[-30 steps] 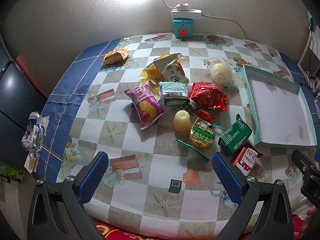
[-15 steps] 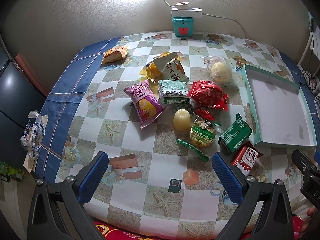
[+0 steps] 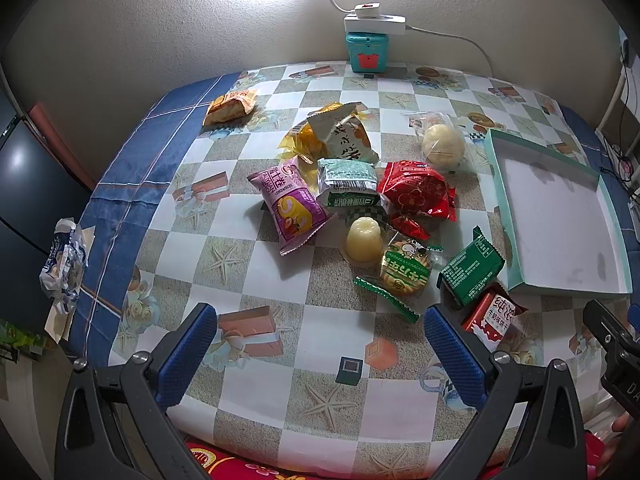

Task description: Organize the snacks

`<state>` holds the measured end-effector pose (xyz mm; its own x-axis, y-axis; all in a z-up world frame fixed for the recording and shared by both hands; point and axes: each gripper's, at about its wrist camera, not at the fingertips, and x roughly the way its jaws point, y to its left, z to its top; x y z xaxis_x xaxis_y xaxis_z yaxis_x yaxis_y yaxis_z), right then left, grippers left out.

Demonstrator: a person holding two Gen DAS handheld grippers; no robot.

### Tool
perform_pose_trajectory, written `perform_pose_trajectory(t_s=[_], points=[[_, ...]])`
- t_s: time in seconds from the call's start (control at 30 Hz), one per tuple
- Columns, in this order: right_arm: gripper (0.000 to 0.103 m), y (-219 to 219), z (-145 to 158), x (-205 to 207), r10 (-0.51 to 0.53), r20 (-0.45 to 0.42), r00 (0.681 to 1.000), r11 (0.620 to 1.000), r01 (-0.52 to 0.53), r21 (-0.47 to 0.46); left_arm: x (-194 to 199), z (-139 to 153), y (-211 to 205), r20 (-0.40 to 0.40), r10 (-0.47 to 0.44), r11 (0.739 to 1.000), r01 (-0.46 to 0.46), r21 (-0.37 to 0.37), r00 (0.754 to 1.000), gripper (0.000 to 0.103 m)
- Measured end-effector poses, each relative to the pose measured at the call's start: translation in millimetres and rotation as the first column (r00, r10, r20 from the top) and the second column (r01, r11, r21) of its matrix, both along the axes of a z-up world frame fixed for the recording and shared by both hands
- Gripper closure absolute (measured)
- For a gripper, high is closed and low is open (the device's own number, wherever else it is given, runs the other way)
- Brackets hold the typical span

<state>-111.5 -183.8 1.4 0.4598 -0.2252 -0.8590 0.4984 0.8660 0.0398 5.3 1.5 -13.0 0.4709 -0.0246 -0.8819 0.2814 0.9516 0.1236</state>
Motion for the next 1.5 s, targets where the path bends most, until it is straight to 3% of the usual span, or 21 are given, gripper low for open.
perform_pose_trajectory(t_s=[1.2,1.4,1.5], points=[[0.0,0,0,0,-0.001,-0.002,1.0,1.0,0.001,0.001,1,-1,1,-0.007,0.001,1.0,-0.001,-0.005,1.0,0.0],[0.0,2,-12,9,0.015,-0.038,0.999,0.999,-0.014,0.031,8,-8,0,-0.032,0.02,1.0,-0.02,0.006,0.999,0.0],[0.0,8,-24,23,0.033,-0.083,0.996,0.998,-0.028,0.063,17,-15,2,-0.087,0.03,0.999,-0.033,-0.041,0.996,0.0]])
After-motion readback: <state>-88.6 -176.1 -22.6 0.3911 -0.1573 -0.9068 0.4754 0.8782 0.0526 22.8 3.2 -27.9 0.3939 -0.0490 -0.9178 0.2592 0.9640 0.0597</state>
